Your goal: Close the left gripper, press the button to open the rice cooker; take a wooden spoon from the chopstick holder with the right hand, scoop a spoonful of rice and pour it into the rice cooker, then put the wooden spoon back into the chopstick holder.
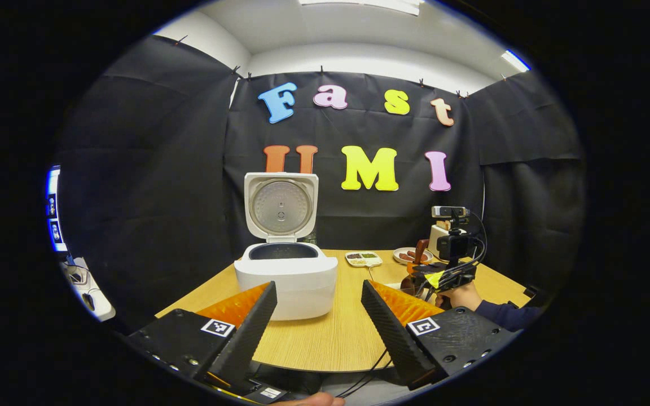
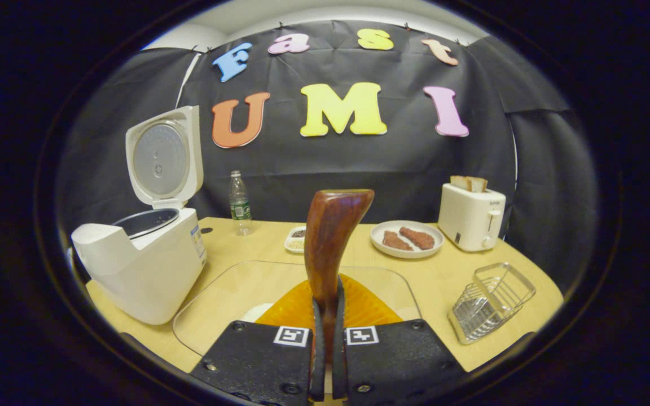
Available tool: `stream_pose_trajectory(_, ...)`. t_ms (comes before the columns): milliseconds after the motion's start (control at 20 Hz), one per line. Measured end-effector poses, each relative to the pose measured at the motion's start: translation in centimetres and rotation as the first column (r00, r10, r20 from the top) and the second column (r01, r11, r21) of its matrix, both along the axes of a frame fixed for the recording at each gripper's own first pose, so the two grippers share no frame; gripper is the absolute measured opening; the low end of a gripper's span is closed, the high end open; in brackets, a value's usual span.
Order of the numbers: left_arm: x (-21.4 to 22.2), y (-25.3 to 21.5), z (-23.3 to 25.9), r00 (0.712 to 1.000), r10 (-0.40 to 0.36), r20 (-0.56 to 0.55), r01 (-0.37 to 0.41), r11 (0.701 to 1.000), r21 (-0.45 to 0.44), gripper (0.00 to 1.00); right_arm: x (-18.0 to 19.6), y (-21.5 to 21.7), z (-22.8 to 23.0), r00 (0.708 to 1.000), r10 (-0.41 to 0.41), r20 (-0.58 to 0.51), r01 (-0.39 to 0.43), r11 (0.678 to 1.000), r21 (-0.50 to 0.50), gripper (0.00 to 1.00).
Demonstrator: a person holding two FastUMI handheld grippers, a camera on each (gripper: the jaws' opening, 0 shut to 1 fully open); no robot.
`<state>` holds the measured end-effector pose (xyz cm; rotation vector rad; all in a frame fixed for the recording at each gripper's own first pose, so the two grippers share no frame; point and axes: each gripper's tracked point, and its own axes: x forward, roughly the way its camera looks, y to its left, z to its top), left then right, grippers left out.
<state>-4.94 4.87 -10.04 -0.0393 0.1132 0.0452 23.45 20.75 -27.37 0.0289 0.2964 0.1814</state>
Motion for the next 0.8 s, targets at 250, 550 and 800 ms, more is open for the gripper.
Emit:
stream_pose_trajectory(250,0.2,0.6,-0.2,1.000,0.013,-0.002,-0.013,1.000,-0.001,0.95,0.0,1.5,-0.2,0.996,0.039,-0.074,-0.028,0.988,0.150,0.11)
stream_pose_trajectory(550,0.5,1.3,-1.1,0.999,0.031,-0.023,-0.031,1.000,0.002,0.95,0.4,1.6,-0.6,0.983,0.069,-0.172,-0.012,0.950,0.312,0.10)
stream_pose_trajectory(800,0.9,1.3,-1.4,0.999,0.036,-0.028,-0.036,0.999,0.002,0.96,0.7,1.0,0.2,0.972,0.090,-0.219,0.029,0.871,0.490,0.10)
